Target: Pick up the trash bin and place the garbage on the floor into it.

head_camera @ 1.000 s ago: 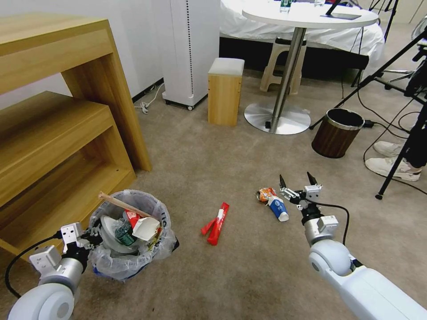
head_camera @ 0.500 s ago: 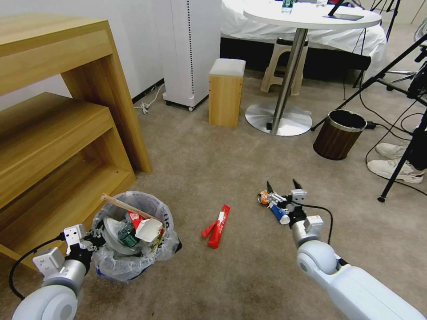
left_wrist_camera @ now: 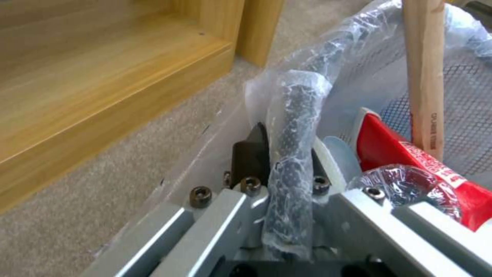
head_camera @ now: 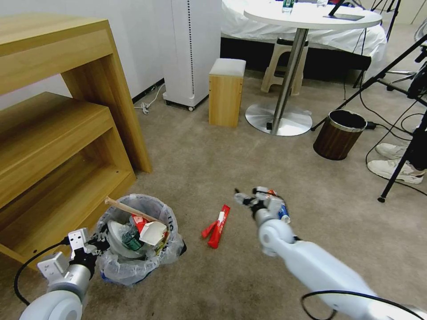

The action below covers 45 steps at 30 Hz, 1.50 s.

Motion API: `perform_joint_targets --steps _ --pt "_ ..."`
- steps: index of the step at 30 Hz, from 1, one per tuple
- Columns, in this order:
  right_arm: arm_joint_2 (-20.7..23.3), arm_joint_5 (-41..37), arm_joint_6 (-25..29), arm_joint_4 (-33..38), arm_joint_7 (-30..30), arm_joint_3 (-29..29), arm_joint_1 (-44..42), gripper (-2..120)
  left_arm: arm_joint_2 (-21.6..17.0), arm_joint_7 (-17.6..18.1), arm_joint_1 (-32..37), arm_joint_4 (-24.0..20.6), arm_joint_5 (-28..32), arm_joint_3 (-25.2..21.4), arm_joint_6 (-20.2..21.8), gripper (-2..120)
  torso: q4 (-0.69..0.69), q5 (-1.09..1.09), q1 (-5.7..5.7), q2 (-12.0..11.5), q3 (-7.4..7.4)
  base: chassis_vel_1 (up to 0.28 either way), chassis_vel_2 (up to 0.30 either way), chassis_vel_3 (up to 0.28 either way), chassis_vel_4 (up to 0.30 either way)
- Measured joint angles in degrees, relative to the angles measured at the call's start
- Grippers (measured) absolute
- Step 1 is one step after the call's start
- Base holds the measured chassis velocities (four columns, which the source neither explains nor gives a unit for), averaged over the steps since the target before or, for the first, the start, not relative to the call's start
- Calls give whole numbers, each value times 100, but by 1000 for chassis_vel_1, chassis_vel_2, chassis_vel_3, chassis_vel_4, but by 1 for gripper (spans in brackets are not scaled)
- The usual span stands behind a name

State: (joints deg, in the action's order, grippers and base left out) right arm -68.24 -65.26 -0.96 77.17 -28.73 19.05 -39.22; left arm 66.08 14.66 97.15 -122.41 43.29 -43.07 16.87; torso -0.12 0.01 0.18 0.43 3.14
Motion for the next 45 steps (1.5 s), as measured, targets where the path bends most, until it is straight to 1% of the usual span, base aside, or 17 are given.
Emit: perform_joint_targets --steps 1,2,3,5,6,9,15,18,23,25,28,36,39,40,43,44,45 --pt "-148 -31 -81 -138 -19 14 3 100 17 0 9 -2 -12 -3 0 1 0 0 0 0 0 0 0 0 0" --pt "-148 -31 -81 -138 -19 14 3 100 17 0 9 -2 -12 -3 0 1 0 0 0 0 0 0 0 0 0" --pt "-345 -62 -219 -359 -74 14 12 100 45 1 11 -2 -27 -6 0 1 -1 -3 0 0 -1 0 0 0 0" --pt "-575 -59 -315 -713 -150 18 30 100 70 3 9 -2 -40 -7 0 1 -2 -1 0 0 0 0 0 0 0" --pt "-575 -59 -315 -713 -150 18 30 100 70 3 9 -2 -40 -7 0 1 -2 -1 0 0 0 0 0 0 0" --pt "-743 31 -377 -1034 -223 -4 14 100 90 10 -2 8 -47 -8 0 1 -2 -1 0 0 -1 0 0 0 0" --pt "-867 163 -365 -1411 -170 -61 -31 99 121 14 -20 43 -66 15 0 1 -3 -2 0 0 -1 0 0 0 0" --pt "-967 300 -309 -1722 -47 -77 -38 95 125 14 -21 50 -73 31 0 1 -2 -1 0 0 -1 0 0 0 0" --pt "-1041 396 -293 -1951 44 -58 -9 93 122 14 -11 23 -70 34 0 1 -2 -1 0 0 -1 0 0 0 0" --pt "-1069 421 -308 -2030 60 -39 8 91 122 14 -11 15 -65 38 0 1 -2 -1 0 0 -1 0 0 0 0" --pt "-1210 608 -299 -2407 214 60 98 86 116 14 -21 13 -52 58 0 1 -2 -1 0 0 -1 0 0 0 0" --pt "-1294 691 -293 -2477 314 159 137 86 115 8 -40 49 -49 75 -1 1 -2 -1 0 0 -1 0 0 0 0" --pt "-1361 750 -285 -2482 323 241 138 80 120 6 -57 65 -46 81 -3 1 -2 -1 0 0 -1 0 0 0 0" --pt "-1361 750 -285 -2482 323 241 138 80 120 6 -57 65 -46 81 -3 1 -2 -1 0 0 -1 0 0 0 0" --pt "-1409 850 -277 -2569 325 329 140 66 129 2 -52 50 -33 88 -9 1 -2 -1 0 0 -1 0 0 0 0" --pt "-1409 850 -277 -2569 325 329 140 66 129 2 -52 50 -33 88 -9 1 -2 -1 0 0 -1 0 0 0 0" --pt "-1409 883 -275 -2588 325 349 137 61 129 -1 -50 33 -27 90 -15 1 -2 -1 0 0 -1 0 0 0 0"
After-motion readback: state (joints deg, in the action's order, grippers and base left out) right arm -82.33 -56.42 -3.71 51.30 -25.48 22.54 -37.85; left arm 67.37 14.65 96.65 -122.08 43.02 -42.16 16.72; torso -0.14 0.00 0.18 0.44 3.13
